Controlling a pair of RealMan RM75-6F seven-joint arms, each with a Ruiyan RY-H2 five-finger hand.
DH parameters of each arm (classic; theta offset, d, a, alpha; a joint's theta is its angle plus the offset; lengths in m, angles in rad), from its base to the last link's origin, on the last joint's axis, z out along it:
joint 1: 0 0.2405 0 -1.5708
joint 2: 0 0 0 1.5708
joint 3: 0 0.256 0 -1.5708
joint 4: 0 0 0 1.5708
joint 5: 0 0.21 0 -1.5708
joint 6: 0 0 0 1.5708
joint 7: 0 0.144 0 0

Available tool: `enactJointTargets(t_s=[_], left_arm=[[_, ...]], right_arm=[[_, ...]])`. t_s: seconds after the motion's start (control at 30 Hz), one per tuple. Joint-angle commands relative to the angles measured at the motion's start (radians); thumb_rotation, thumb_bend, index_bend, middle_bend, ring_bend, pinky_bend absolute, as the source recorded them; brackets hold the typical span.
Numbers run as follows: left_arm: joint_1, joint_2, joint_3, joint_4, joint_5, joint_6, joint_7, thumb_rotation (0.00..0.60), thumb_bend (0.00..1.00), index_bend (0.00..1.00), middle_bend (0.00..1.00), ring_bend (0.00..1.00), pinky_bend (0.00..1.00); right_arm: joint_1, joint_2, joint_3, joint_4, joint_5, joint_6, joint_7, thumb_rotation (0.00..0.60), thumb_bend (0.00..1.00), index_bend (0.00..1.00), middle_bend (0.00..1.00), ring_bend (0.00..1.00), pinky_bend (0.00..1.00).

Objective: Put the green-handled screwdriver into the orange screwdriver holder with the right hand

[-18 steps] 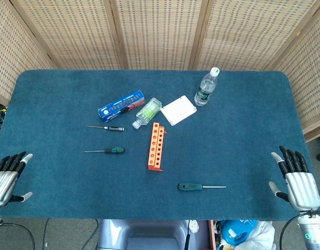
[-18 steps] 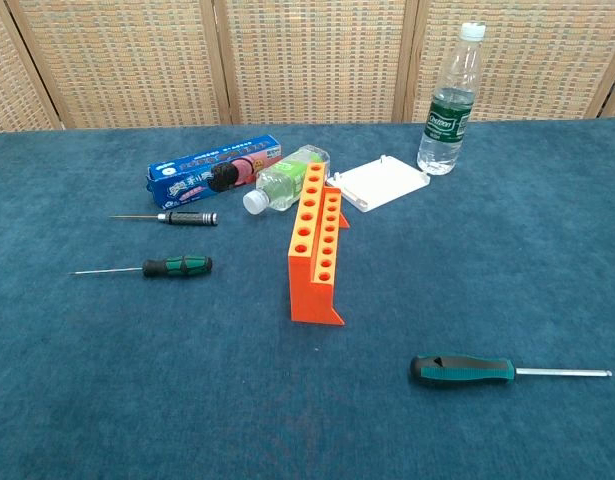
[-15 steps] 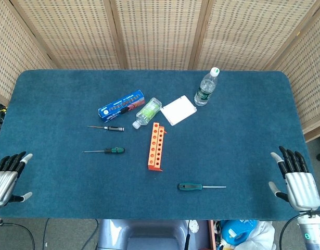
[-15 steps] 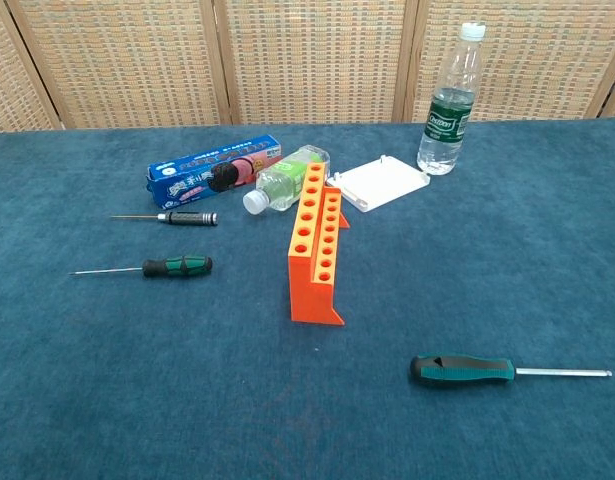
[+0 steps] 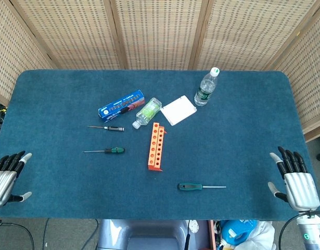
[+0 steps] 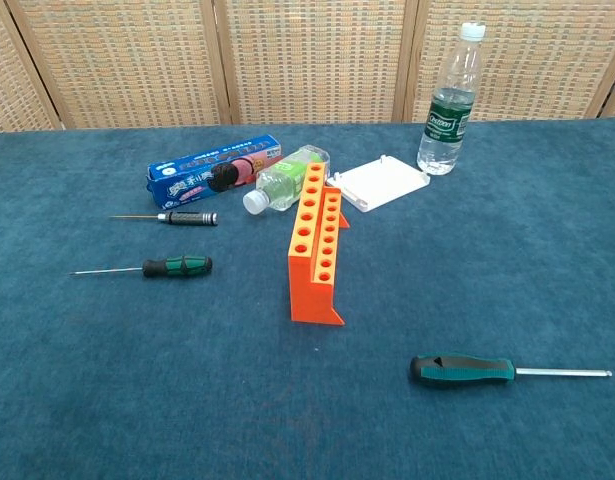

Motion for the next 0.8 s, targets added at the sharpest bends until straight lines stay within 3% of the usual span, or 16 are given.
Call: enactJointTargets(t_s=[0.03,0.47,0.8], left_arm=[[-0.001,0.001,0.0,0.002,-0.002,-0.003,-0.005,0.6,0.03,0.02,0.0,0.0,0.0],[-0.004,-0.003,0.003,-0.007,-0.004,-0.008,0.014,0.6,0.03,0.02,0.0,0.0,0.0],[-0.007,-0.004,0.001,-0.01,-0.017,-0.013,0.021,0.6,0.03,0.02,0.0,0.0,0.0]], right_arm=[[-0.001,0.0,0.0,-0.002,0.001,0.002,-0.002,0.6,0.25,0.1,0.0,0.0,0.0],[0.003,0.01,-0.008,-0.003,-0.014,-0.007,0.027,0.6,0.25,0.1,0.0,0.0,0.0],[0.038,0.006,-0.048,-0.014,-0.106,-0.048,0.073,0.6,0.25,0.1,0.0,0.0,0.0]])
